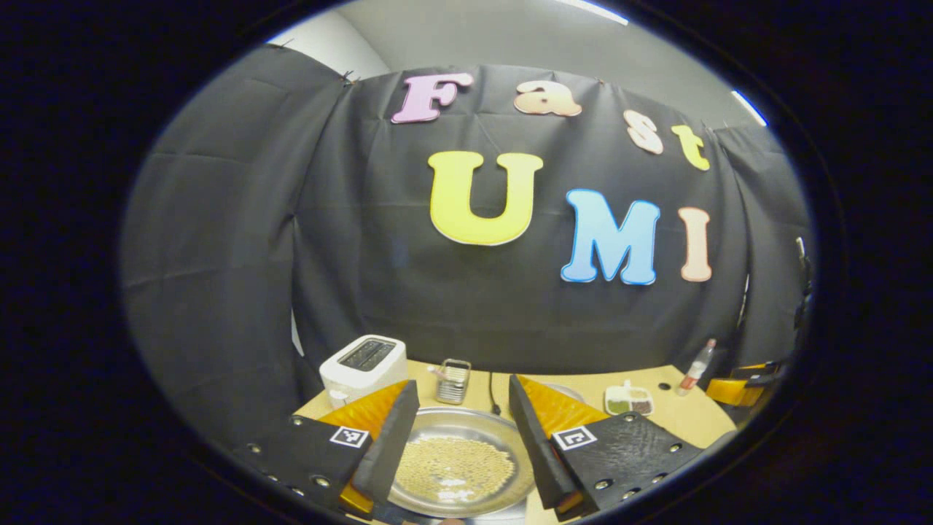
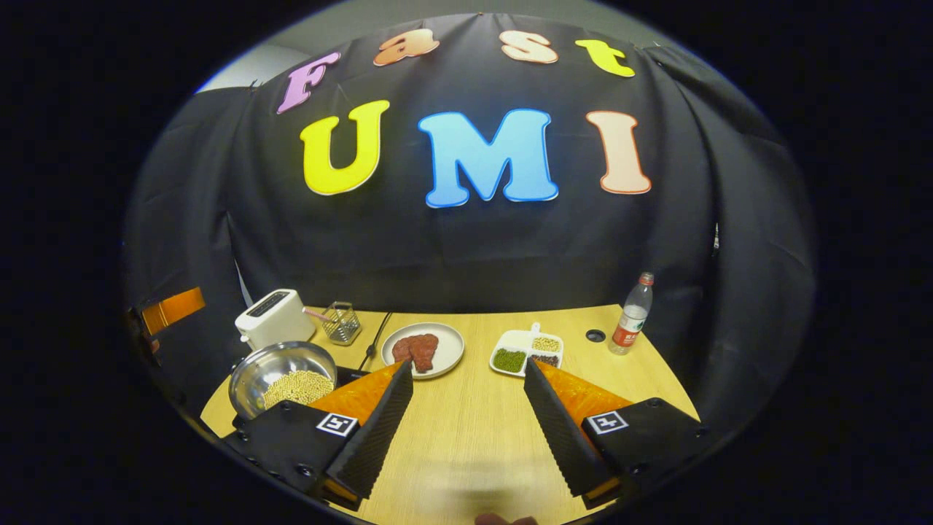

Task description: First push the handle of the pot to place it horizontally, then grasp the pot with both hands and set it on the induction cooktop.

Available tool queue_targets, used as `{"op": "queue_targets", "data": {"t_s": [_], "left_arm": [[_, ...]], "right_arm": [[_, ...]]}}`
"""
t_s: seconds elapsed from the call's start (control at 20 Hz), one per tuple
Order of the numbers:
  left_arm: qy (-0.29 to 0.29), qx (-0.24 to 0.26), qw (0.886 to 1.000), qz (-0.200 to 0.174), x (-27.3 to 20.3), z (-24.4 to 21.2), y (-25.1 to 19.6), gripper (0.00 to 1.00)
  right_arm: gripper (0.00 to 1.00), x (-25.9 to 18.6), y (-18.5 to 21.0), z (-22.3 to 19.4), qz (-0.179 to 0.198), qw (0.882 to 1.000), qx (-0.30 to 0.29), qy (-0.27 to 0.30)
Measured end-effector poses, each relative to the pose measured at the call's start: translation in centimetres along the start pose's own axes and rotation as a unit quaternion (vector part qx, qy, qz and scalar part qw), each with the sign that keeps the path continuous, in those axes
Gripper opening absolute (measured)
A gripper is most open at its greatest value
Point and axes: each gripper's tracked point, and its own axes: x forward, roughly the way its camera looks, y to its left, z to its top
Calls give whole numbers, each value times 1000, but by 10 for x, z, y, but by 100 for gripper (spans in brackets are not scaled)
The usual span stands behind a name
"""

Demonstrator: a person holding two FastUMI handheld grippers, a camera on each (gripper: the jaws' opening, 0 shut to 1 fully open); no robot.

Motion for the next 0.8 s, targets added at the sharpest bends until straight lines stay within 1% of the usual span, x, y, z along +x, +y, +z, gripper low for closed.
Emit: {"op": "queue_targets", "data": {"t_s": [0.1, 0.2, 0.25, 0.3, 0.35, 0.45, 0.55, 0.6, 0.75, 0.8], "left_arm": [[-13, 8, 1000, -7, -11, 9, -22, 76], [-27, 21, 999, -12, -22, 18, -42, 76], [-31, 27, 999, -10, -28, 20, -51, 73], [-35, 28, 999, -7, -34, 19, -60, 76], [-38, 28, 999, -5, -38, 18, -70, 70], [-40, 28, 999, 0, -48, 14, -89, 70], [-52, 28, 998, 2, -58, 16, -107, 80], [-56, 27, 998, 1, -63, 15, -117, 78], [-73, 37, 997, 0, -80, 19, -139, 78], [-79, 39, 996, 1, -84, 20, -147, 78]], "right_arm": [[98, -11, -19, 14, -6, 1000, -2, -29], [98, -22, -40, 21, -13, 999, -16, -45], [98, -29, -48, 22, -15, 998, -21, -49], [98, -34, -56, 23, -17, 998, -27, -56], [98, -37, -66, 25, -21, 997, -31, -61], [98, -50, -82, 23, -28, 996, -40, -73], [98, -63, -95, 24, -31, 995, -41, -85], [98, -69, -101, 26, -31, 994, -39, -93], [98, -86, -124, 31, -40, 990, -48, -124], [98, -90, -128, 30, -40, 990, -46, -126]]}}
